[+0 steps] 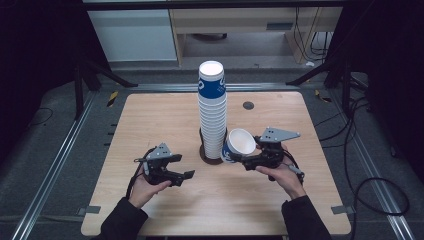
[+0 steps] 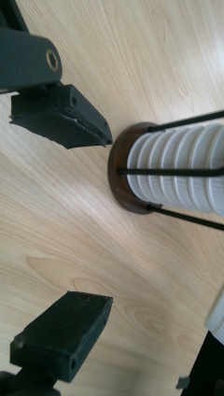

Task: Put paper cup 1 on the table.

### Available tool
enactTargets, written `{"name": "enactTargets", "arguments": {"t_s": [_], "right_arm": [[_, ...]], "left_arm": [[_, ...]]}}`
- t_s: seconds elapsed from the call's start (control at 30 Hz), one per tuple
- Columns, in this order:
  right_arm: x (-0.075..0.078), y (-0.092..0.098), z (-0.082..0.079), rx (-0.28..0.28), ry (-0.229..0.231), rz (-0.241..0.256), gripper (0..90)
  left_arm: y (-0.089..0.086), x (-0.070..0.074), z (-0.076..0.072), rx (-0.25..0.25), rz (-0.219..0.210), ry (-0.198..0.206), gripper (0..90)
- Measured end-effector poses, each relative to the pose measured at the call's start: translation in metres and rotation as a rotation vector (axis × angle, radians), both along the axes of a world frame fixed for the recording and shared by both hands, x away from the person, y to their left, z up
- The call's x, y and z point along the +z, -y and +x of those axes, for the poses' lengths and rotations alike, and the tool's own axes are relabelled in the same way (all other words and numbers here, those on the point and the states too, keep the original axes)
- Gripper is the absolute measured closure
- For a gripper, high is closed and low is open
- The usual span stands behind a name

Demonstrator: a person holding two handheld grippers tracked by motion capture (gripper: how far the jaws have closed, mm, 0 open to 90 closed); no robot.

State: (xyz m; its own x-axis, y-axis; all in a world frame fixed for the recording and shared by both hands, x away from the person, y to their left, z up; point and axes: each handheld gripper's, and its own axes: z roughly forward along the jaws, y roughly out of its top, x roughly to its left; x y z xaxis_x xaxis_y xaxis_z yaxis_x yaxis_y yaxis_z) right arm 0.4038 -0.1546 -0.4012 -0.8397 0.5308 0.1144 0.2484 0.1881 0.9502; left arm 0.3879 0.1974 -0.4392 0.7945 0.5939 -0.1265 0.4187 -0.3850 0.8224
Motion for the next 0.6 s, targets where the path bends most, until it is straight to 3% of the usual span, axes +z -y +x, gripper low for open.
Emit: {"name": "enactTargets", "arguments": {"t_s": [0.23, 0.4, 0.6], "right_arm": [[0.008, 0.016, 0.002, -0.098, 0.016, -0.025, 20.4], [0.012, 0.03, 0.012, -0.197, 0.017, -0.065, 20.4], [0.014, 0.045, 0.024, -0.281, 0.012, -0.076, 20.3]], "left_arm": [[-0.008, -0.005, 0.002, 0.052, 0.032, 0.0, 17.8], [-0.014, -0.008, 0.001, 0.084, 0.045, 0.004, 17.3], [-0.021, -0.008, -0.001, 0.126, 0.068, 0.023, 17.4]]}}
